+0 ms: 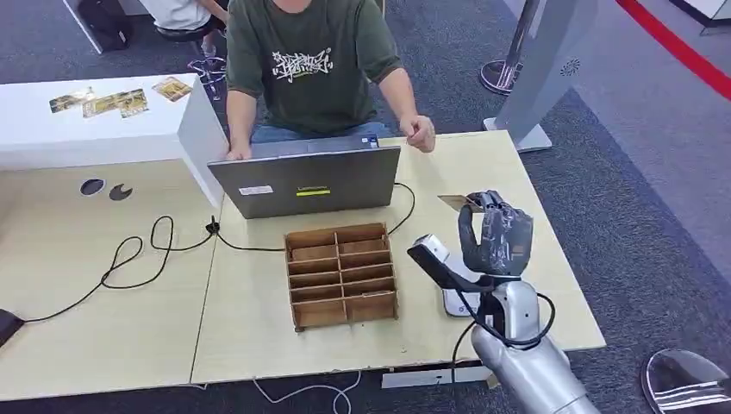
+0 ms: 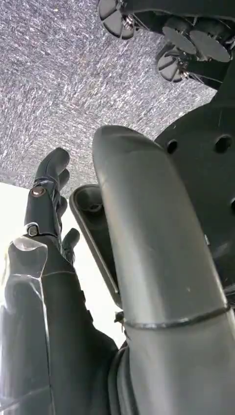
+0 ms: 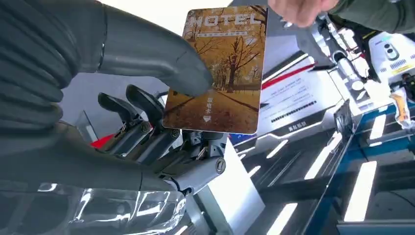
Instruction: Pass the card to the sensor for recognition and then transmit it.
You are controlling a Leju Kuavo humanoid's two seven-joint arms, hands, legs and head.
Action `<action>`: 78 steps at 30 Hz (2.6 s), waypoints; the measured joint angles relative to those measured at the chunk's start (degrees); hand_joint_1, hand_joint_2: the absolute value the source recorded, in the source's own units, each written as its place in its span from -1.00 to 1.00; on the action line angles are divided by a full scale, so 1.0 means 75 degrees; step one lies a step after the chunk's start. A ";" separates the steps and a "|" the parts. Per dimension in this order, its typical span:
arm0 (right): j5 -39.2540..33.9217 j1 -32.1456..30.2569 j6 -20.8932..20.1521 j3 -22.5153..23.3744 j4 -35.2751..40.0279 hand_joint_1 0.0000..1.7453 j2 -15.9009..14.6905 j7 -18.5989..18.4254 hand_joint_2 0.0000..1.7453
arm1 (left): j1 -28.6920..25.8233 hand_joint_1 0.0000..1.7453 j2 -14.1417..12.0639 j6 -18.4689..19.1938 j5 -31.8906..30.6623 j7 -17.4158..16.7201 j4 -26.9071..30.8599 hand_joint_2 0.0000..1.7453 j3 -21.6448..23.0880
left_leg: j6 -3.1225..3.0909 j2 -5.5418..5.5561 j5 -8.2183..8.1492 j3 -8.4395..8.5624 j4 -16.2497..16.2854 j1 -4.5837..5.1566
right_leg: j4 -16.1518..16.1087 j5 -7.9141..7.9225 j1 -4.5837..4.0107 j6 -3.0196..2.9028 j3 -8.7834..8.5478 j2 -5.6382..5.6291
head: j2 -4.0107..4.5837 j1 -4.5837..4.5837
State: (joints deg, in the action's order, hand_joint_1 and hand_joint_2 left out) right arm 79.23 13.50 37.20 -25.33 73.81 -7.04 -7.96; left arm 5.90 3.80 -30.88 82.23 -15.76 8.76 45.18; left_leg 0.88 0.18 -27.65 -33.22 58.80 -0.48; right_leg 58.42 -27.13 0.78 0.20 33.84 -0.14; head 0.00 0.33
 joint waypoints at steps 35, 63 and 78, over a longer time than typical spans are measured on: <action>0.1047 0.1715 0.0000 -0.0079 -0.1210 1.00 0.0911 -0.0291 1.00 | 0.0050 -1.00 0.0015 0.0020 -0.0355 -0.0070 0.0000 -1.00 0.0081 | 0.0009 -0.0008 0.0007 -0.0002 0.0000 0.0000 | 0.0007 0.0005 0.0000 -0.0006 0.0007 -0.0008 | -0.0003 -0.0003; 0.1072 0.6526 -0.0411 -0.0061 -0.6662 1.00 0.2232 -0.1562 1.00 | 0.0335 -1.00 0.0160 -0.0111 -0.1005 -0.0373 0.0000 -1.00 0.0950 | 0.0031 0.0012 0.0033 -0.0019 0.0001 -0.0001 | 0.0016 0.0017 0.0000 -0.0021 0.0025 0.0006 | -0.0003 -0.0003; 0.1099 0.6645 -0.0399 -0.0061 -0.6933 -0.14 0.2253 -0.1562 1.00 | 0.0341 -1.00 0.0163 -0.0114 -0.1000 -0.0385 0.0000 -1.00 0.0997 | 0.0031 0.0011 0.0034 -0.0018 0.0001 -0.0001 | 0.0018 0.0017 0.0000 -0.0022 0.0025 0.0005 | -0.0003 0.0000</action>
State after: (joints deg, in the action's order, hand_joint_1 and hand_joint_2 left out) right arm 87.47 63.34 34.21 -25.79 21.81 9.86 -19.67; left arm 8.45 5.03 -31.74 74.73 -18.64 8.76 52.65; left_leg 1.11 0.26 -27.39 -33.36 58.81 -0.49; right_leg 58.55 -27.00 0.78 0.04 34.03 -0.11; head -0.02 0.33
